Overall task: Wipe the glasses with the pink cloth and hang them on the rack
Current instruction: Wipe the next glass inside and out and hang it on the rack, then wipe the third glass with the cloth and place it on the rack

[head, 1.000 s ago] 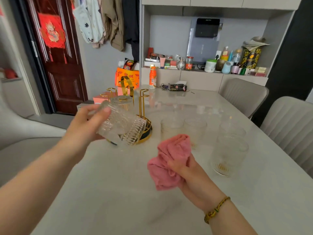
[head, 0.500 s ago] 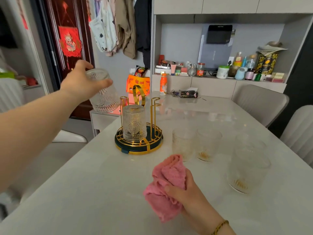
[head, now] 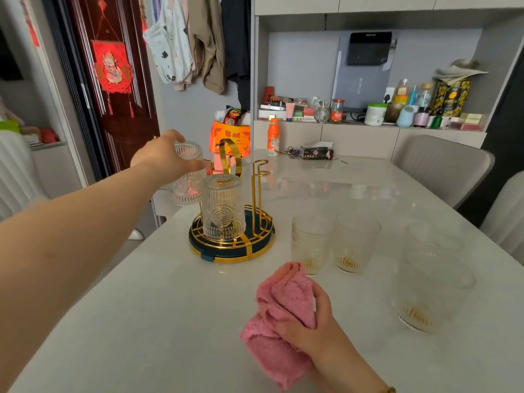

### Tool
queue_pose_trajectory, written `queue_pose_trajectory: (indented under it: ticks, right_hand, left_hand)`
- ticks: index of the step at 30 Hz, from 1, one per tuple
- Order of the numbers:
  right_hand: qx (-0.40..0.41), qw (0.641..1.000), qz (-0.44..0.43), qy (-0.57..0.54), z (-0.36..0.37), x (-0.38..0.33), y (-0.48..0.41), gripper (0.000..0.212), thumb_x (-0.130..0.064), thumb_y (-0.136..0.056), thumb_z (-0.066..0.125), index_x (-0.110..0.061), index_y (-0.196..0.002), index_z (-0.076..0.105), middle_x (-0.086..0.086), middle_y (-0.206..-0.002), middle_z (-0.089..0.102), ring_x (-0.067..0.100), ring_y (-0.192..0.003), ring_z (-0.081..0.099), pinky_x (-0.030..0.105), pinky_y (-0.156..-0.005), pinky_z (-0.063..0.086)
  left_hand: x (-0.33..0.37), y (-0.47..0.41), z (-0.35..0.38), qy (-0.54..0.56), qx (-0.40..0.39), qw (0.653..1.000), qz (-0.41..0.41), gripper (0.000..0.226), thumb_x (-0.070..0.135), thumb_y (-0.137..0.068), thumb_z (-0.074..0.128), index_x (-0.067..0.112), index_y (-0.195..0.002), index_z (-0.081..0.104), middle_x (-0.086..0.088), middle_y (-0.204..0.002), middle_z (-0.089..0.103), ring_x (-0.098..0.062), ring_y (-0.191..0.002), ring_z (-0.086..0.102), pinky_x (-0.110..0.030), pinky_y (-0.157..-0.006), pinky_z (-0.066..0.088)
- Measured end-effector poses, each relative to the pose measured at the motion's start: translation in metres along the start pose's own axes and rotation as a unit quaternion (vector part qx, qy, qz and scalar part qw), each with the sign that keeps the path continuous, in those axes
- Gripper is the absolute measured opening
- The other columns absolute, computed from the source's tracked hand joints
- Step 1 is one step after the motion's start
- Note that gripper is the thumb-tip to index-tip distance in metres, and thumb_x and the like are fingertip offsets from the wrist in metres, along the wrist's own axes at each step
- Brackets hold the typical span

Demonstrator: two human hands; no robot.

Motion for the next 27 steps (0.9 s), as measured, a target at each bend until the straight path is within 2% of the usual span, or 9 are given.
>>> queue_pose_trajectory:
  ticks: [4,7,12,14,16,19,21,24,27]
  right_hand:
    - [0.029,0.999,0.009,-0.033,-0.006,-0.001,-0.002,0.094,-0.034,-0.015,0.078,-0.029,-0.1,0.039,0.0,-0.1,0.059,0.023,-0.097,0.06,0.046,-0.094,0.047]
    - [0.039,0.998,0.007,-0.055,-0.006,-0.003,-0.002,0.081,-0.035,-0.024,0.074,-0.03,-0.099,0.043,0.003,-0.102,0.061,0.026,-0.097,0.061,0.047,-0.091,0.048]
    - [0.057,0.99,0.013,-0.13,-0.009,-0.006,0.0,0.062,-0.019,-0.046,0.082,-0.019,-0.101,0.054,0.01,-0.099,0.064,0.023,-0.082,0.065,0.03,-0.06,0.054]
    - [0.067,0.986,0.009,-0.155,-0.01,-0.007,0.0,0.063,-0.021,-0.05,0.08,-0.017,-0.107,0.053,0.011,-0.103,0.063,0.023,-0.084,0.065,0.029,-0.058,0.055]
    - [0.067,0.985,-0.003,-0.161,-0.01,-0.008,0.001,0.075,-0.02,-0.046,0.079,-0.02,-0.114,0.048,0.008,-0.108,0.061,0.023,-0.089,0.065,0.03,-0.06,0.057]
    - [0.077,0.986,-0.014,-0.145,-0.01,-0.009,0.002,0.091,-0.01,-0.046,0.088,-0.029,-0.118,0.036,0.005,-0.111,0.055,0.023,-0.096,0.061,0.036,-0.072,0.056]
    - [0.083,0.988,-0.018,-0.125,-0.009,-0.013,0.004,0.087,-0.008,-0.046,0.086,-0.034,-0.111,0.035,0.003,-0.111,0.053,0.025,-0.1,0.059,0.04,-0.078,0.053]
    - [0.084,0.991,-0.031,-0.102,-0.012,-0.019,0.008,0.074,-0.006,-0.047,0.085,-0.034,-0.099,0.04,0.002,-0.11,0.054,0.024,-0.1,0.059,0.038,-0.078,0.053]
    - [0.075,0.994,-0.048,-0.055,-0.012,-0.023,0.014,0.061,-0.016,-0.05,0.073,-0.034,-0.1,0.043,0.004,-0.11,0.056,0.021,-0.094,0.061,0.031,-0.069,0.053]
  left_hand:
    - [-0.007,-0.003,0.014,0.015,-0.044,0.999,-0.009,0.069,0.052,-0.077,0.061,0.018,-0.133,0.041,-0.011,-0.133,0.05,-0.03,-0.116,0.049,-0.037,-0.079,0.039]
    - [-0.012,-0.003,0.025,-0.005,-0.058,0.998,-0.01,0.06,0.047,-0.082,0.059,0.018,-0.133,0.044,-0.011,-0.133,0.05,-0.031,-0.119,0.048,-0.039,-0.087,0.041]
    - [-0.012,-0.001,0.032,-0.026,-0.066,0.997,0.008,0.053,0.038,-0.087,0.057,0.016,-0.134,0.044,-0.013,-0.13,0.053,-0.032,-0.116,0.049,-0.039,-0.087,0.042]
    - [-0.014,-0.002,0.033,-0.025,-0.07,0.997,0.011,0.054,0.036,-0.087,0.057,0.015,-0.135,0.043,-0.014,-0.132,0.052,-0.033,-0.116,0.049,-0.04,-0.089,0.042]
    - [-0.017,-0.004,0.033,-0.017,-0.084,0.996,0.018,0.057,0.034,-0.087,0.057,0.013,-0.137,0.04,-0.015,-0.136,0.048,-0.033,-0.118,0.049,-0.04,-0.092,0.042]
    - [-0.02,-0.004,0.03,-0.013,-0.107,0.994,0.029,0.074,0.032,-0.085,0.061,0.014,-0.145,0.021,-0.016,-0.15,0.024,-0.033,-0.133,0.033,-0.041,-0.104,0.033]
    - [-0.023,0.002,0.021,-0.003,-0.087,0.995,0.037,0.078,0.029,-0.085,0.062,0.014,-0.146,0.015,-0.014,-0.153,0.015,-0.033,-0.136,0.028,-0.041,-0.107,0.029]
    - [-0.022,0.026,-0.001,0.037,0.0,0.997,0.073,0.063,0.026,-0.086,0.061,0.012,-0.14,0.032,-0.015,-0.146,0.029,-0.031,-0.127,0.041,-0.041,-0.1,0.037]
    - [-0.016,0.067,-0.014,0.129,0.052,0.984,0.114,0.03,0.016,-0.087,0.059,0.009,-0.116,0.058,-0.012,-0.119,0.056,-0.024,-0.099,0.056,-0.033,-0.088,0.041]
Point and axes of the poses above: each hand's wrist, its own y-axis away from the middle knuckle, its own z-axis out of the palm, x = y × z, the point moved 1 cm from there along -y, towards the middle knuckle
